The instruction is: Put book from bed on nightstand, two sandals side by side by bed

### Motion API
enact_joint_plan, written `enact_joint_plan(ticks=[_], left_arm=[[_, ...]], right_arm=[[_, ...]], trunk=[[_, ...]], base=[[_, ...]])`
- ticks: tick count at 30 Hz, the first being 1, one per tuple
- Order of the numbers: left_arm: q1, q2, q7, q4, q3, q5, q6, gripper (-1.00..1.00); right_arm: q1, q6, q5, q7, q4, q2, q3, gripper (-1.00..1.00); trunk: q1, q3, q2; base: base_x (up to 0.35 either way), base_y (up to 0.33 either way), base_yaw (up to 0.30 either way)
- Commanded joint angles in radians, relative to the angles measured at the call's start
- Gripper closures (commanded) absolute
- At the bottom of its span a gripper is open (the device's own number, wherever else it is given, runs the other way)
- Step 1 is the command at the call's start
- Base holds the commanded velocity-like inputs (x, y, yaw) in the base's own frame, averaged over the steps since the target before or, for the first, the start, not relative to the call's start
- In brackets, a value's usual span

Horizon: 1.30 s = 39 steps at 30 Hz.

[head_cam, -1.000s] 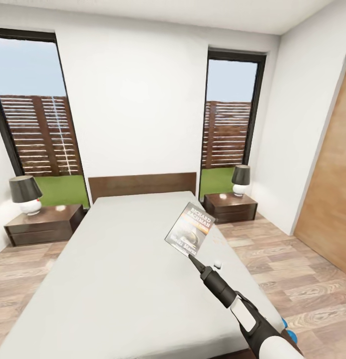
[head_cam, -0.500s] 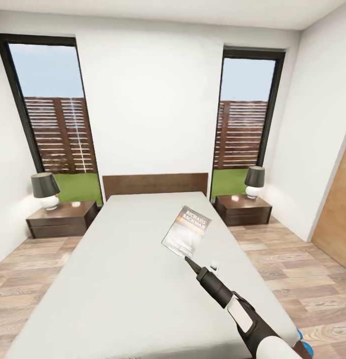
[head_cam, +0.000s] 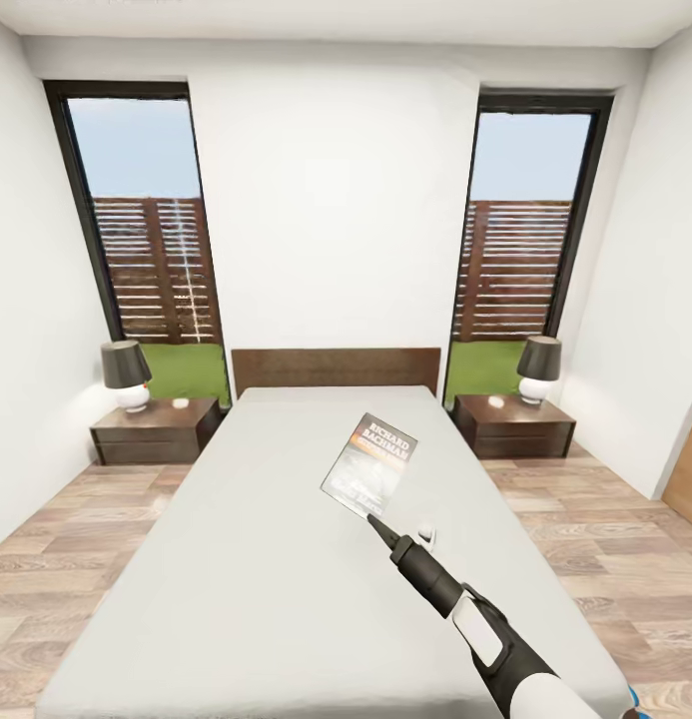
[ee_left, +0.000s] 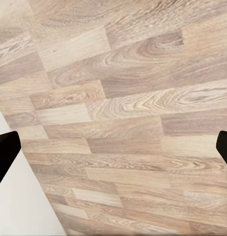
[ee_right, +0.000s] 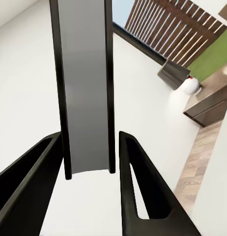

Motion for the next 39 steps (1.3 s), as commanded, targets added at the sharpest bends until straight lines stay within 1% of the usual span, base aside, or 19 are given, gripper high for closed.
enact_joint_plan(ticks=[1,39], left_arm=[[0.001,0.000,0.002,-0.001,-0.009,0.010,-0.002,-1.00],[0.001,0.000,0.002,-0.001,-0.009,0.010,-0.002,-1.00]], right_arm=[[0.000,0.010,-0.009,0.002,0.001,0.000,0.000,1.00],[0.000,0.010,-0.007,0.001,0.000,0.002,0.000,1.00]], trunk=[[0.000,0.000,0.000],[0.000,0.000,0.000]], base=[[0.000,0.000,0.174],[0.000,0.000,0.174]])
